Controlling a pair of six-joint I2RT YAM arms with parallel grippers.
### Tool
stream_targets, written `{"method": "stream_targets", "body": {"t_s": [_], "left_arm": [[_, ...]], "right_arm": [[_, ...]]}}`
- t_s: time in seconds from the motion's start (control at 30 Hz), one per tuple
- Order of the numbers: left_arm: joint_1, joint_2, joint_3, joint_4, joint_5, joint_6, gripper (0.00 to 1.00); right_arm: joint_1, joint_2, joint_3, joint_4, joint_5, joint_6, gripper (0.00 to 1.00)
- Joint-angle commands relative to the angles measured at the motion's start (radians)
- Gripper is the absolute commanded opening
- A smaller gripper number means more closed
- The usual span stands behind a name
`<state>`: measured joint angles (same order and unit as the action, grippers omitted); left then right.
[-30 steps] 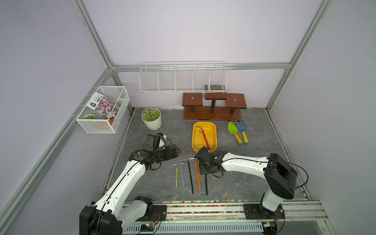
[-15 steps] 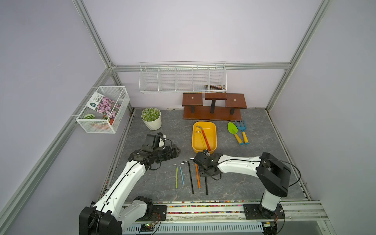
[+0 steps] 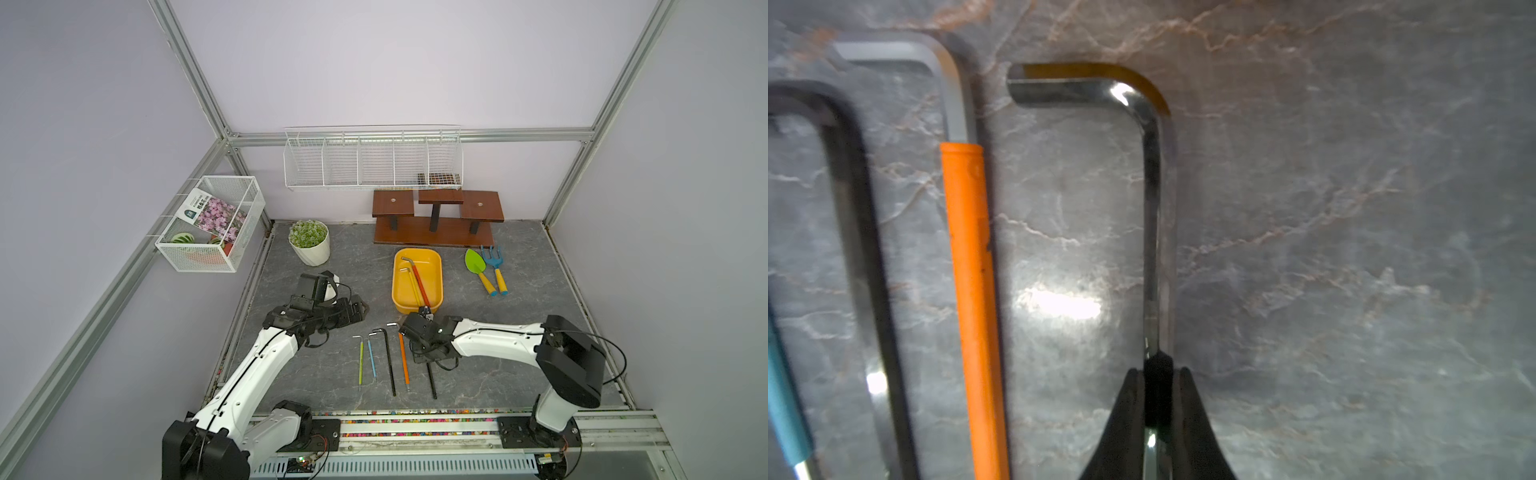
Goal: Put the hex key on the desktop into the storage box
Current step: Pick up the Allen key from the center of the board, then place the Allen key in the storage box.
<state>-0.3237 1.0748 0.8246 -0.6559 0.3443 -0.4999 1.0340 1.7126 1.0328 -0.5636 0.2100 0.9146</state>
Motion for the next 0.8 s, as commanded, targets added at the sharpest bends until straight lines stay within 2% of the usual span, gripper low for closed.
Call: {"method": "stream_targets", "body": {"t_s": [0.0,0.3,0.47,0.77], "left_arm": [[-0.003,0.005,-0.001,-0.002,-0.005,0.011,1.00],[-0.005,-0.016,0.072,0.011,0.000,-0.047,1.00],[-0.003,0.030,0.140,0.025,0.009,-0.044,1.00],[-0.004,0.121,0.162,0.079,0.049,-0.043,1.00]], "right_arm": [[0.006,-0.085,-0.008,-0.024,0.026,-0.024,0.04],[0.005,-0.210,0.044,-0.135,0.076,-0.053,0.02],[-0.005,-0.224,0.110,-0.192,0.109,-0.086,0.03],[-0.141,-0.211,0.178,-0.135,-0.015,-0.180,0.03]]}}
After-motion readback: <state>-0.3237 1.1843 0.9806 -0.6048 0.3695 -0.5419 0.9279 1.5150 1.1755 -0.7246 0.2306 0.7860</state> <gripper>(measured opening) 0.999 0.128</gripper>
